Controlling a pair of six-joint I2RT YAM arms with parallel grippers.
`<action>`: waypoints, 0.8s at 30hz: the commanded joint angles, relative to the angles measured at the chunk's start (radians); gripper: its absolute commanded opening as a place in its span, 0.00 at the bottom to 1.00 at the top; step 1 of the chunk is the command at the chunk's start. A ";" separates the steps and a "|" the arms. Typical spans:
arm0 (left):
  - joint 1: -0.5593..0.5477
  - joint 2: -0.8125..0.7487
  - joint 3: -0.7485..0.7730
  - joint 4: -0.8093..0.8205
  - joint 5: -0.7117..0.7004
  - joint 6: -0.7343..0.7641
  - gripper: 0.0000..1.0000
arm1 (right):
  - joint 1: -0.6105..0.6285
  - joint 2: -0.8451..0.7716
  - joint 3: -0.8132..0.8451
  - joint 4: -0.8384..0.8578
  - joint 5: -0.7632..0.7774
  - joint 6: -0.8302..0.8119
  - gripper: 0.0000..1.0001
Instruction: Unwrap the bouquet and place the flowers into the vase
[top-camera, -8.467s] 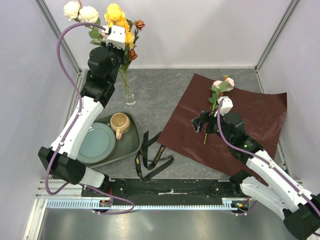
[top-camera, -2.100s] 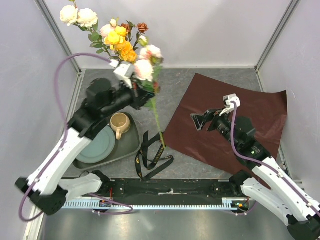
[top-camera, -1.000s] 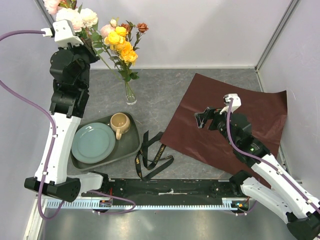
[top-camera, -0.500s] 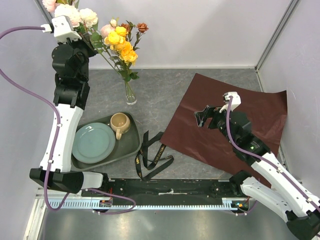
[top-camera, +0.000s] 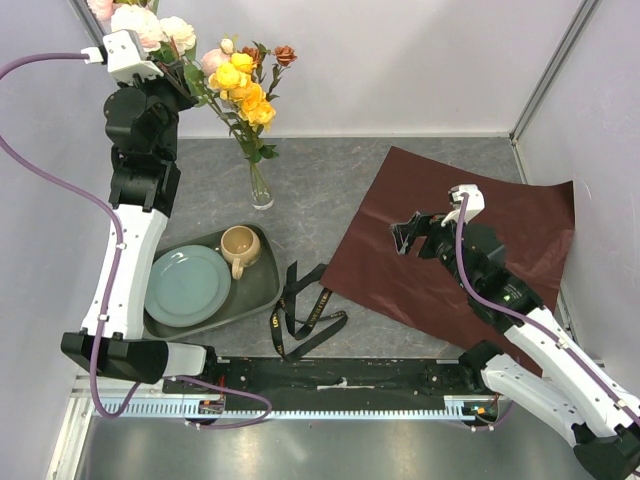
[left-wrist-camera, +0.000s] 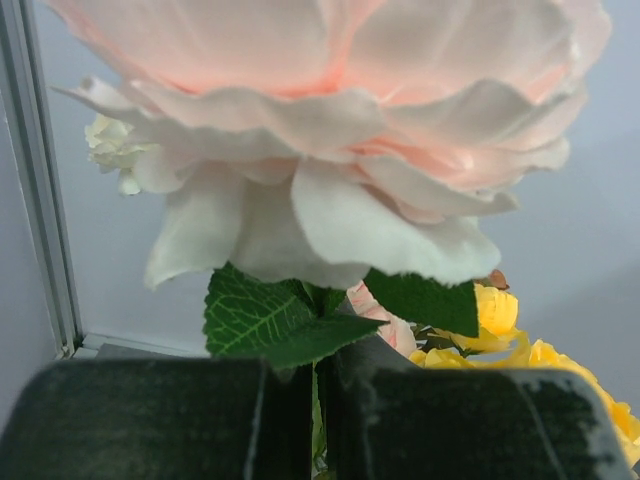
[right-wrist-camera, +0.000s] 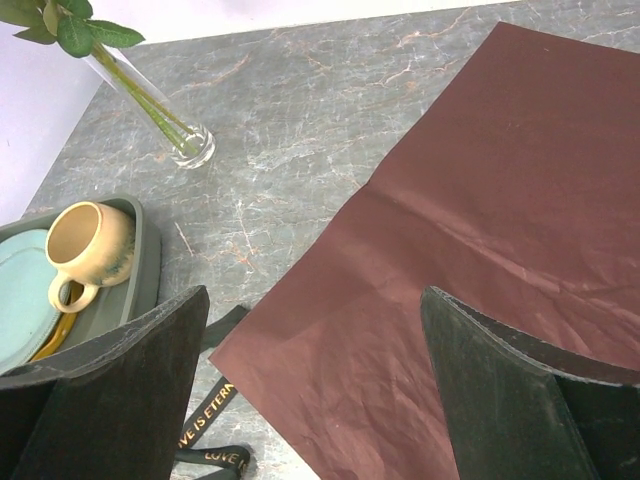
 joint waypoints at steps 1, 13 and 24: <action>0.006 0.014 0.008 0.051 0.030 -0.038 0.02 | -0.001 -0.015 0.044 -0.003 0.016 0.004 0.93; 0.006 0.020 -0.023 0.033 0.026 -0.006 0.02 | 0.001 -0.012 0.041 -0.009 0.008 0.008 0.93; 0.006 0.043 -0.036 0.033 0.029 0.037 0.02 | 0.001 -0.020 0.026 -0.011 0.014 0.013 0.93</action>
